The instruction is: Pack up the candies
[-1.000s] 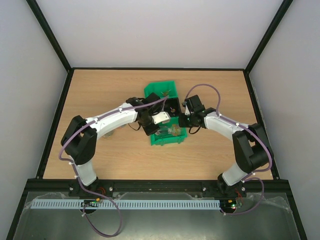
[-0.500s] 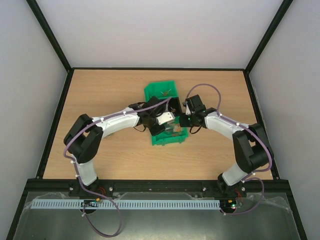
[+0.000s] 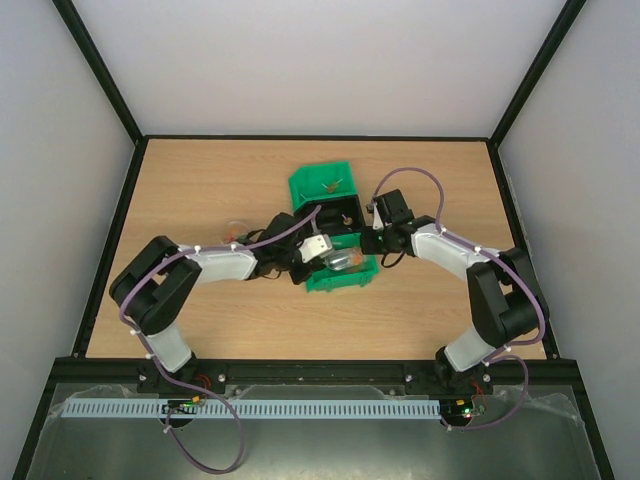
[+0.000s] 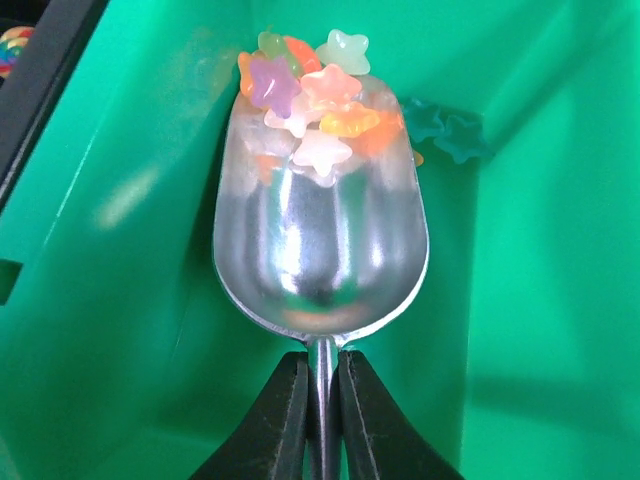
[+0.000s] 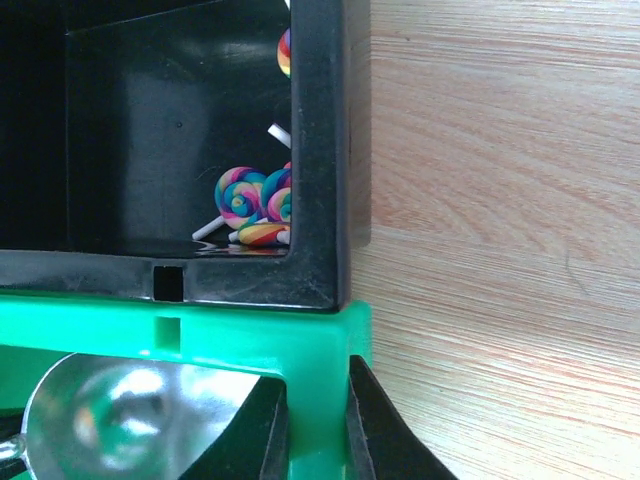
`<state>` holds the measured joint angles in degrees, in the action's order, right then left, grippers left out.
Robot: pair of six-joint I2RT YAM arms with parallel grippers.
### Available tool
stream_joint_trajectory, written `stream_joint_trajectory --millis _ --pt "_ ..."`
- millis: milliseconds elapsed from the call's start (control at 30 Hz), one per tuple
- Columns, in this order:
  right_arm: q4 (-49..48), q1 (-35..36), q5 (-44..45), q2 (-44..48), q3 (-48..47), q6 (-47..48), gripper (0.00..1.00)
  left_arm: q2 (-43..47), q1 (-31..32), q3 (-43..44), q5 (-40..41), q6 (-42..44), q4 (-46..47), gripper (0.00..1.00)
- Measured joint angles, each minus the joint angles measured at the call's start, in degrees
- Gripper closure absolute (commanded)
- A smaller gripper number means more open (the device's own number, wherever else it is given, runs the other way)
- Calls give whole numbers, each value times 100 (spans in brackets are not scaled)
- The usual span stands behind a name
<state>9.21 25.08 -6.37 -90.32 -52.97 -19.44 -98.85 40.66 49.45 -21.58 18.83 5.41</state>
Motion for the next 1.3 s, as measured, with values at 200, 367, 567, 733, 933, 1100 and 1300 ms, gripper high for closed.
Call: stream_joint_trajectory --millis 200,367,567,733,933,1100,1300 --pt "33 -35 -264 35 46 144 99 264 -177 -752 -457 -120 1073 98" --pt "157 -122 -448 114 83 367 99 352 -216 -1069 -745 -162 1541 98" --pt "389 -223 -560 225 87 555 99 684 -271 -1589 -951 -136 2009 98" --pt "442 -258 -595 245 85 603 99 680 -275 -1617 -992 -175 2138 98" --pt "470 -280 -599 251 85 651 99 809 -356 -1764 -997 -173 2210 98" --pt "470 -321 -623 251 85 654 99 1062 -433 -1770 -997 -151 2020 98" --pt "472 -358 -522 251 59 662 99 1690 -850 -1722 -1257 -247 1410 98"
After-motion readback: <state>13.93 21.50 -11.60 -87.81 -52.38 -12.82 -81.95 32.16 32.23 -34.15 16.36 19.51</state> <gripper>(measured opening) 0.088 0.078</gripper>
